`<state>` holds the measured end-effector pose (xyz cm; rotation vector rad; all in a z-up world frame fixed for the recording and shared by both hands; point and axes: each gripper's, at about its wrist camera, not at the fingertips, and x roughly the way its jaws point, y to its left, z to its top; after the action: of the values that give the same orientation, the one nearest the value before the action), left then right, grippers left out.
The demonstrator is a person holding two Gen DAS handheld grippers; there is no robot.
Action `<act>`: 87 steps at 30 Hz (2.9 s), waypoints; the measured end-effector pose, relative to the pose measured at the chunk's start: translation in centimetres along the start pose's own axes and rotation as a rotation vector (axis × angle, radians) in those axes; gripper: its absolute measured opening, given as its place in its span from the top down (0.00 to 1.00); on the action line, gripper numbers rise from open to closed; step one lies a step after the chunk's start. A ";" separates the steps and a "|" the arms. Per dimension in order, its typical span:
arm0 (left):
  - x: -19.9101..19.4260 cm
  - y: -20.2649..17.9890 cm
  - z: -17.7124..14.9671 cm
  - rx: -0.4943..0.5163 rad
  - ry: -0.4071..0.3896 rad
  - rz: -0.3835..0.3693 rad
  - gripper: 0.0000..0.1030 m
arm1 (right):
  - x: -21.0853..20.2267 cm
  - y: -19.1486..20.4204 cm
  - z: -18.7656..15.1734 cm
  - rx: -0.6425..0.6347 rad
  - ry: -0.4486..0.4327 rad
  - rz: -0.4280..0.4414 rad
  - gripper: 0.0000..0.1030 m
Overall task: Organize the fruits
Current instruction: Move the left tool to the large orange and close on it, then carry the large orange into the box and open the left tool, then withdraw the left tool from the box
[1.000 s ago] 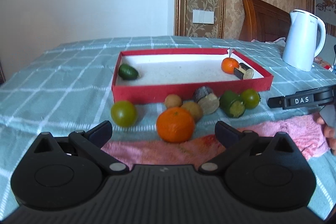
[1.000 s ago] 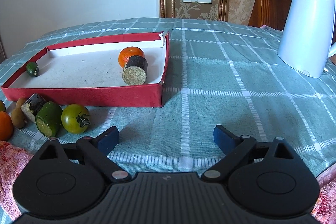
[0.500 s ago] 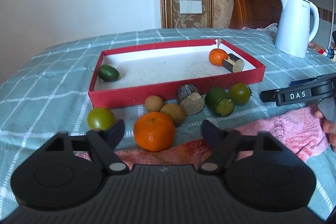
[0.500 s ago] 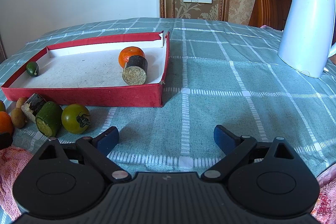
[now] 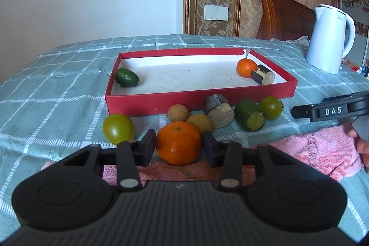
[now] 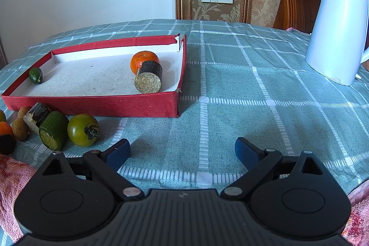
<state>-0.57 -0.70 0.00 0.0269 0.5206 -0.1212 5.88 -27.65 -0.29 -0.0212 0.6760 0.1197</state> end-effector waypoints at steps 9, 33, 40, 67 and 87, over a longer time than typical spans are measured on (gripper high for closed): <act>-1.1 0.5 0.2 -0.033 -0.016 -0.009 0.61 | 0.0 0.0 0.0 0.000 0.000 0.000 0.04; 5.1 2.7 8.6 -0.060 -0.060 0.018 0.61 | 0.0 0.0 0.0 0.000 0.001 0.001 0.04; 9.5 2.5 10.1 -0.035 -0.002 0.059 0.61 | 0.0 0.0 0.0 0.000 0.001 0.001 0.04; 12.4 2.6 10.3 -0.065 0.134 0.105 0.61 | 0.1 0.1 0.1 -0.002 0.005 0.005 0.01; -1.4 2.2 0.2 -0.070 0.029 -0.009 0.34 | 0.1 0.1 0.1 -0.002 0.006 0.005 0.01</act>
<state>-1.44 1.62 0.89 -0.0417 0.5536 -0.1113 6.01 -27.58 -0.27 -0.0219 0.6818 0.1257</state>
